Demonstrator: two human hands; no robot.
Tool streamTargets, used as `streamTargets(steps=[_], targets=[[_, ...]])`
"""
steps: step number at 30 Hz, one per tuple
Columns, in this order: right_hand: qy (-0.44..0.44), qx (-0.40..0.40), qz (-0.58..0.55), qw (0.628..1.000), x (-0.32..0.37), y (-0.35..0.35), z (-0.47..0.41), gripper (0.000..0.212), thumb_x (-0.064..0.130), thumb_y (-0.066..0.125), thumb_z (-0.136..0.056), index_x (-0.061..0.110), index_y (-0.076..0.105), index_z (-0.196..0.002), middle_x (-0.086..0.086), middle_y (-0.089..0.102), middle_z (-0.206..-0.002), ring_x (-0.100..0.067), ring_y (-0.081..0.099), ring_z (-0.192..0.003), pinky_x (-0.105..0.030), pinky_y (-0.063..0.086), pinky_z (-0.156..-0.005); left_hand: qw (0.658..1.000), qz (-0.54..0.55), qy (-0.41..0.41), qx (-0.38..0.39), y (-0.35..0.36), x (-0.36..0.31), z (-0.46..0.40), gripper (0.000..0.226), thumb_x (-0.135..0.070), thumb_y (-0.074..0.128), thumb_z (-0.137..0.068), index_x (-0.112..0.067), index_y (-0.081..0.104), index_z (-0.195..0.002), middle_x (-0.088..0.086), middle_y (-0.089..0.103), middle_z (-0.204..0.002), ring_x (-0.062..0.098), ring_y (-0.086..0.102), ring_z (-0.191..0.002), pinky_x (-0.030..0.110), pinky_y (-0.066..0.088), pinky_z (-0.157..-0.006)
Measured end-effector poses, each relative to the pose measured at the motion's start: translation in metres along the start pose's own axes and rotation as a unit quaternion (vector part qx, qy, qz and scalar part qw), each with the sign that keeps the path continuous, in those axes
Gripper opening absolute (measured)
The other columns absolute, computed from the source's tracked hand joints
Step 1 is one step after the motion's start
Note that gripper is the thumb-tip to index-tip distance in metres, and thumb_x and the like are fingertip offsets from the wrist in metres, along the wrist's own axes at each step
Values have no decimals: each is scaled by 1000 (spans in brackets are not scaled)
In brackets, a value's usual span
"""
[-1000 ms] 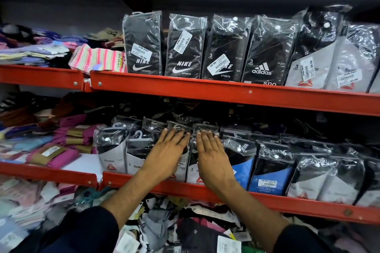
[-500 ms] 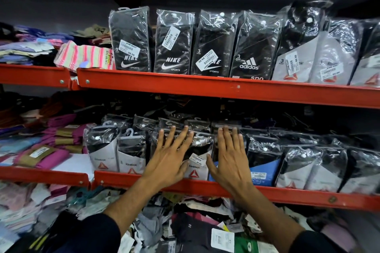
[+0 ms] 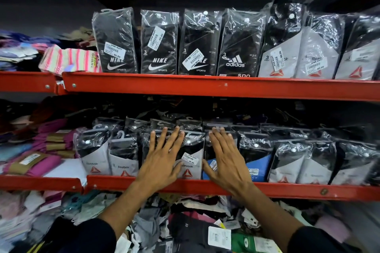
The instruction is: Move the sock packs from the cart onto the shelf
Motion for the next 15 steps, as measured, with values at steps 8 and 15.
streamTargets(steps=[8,15], targets=[[94,-28,36,995,-42,-11,13,91,67,27,-94,11,9,-162,-11,-1,-172,-30,-6,-159,-51,6,-129,1000,-14,2,-4,6,2,1,85,-54,37,-99,-20,-11,-161,5,-7,-172,35,-6,-157,64,1,-124],[83,20,57,995,-43,-1,16,93,72,21,-94,9,10,-162,-10,1,-172,-29,-9,-159,-49,1,-129,1000,-30,-2,4,5,-2,1,83,-54,34,-101,-18,-11,-161,6,-9,-172,35,-8,-157,63,-1,-124]])
Point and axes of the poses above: each hand's wrist, its own z-axis away from the middle knuckle, its own y-axis out of the palm, x = y × z, the point moved 4 cm from there along -z, towards the middle knuckle
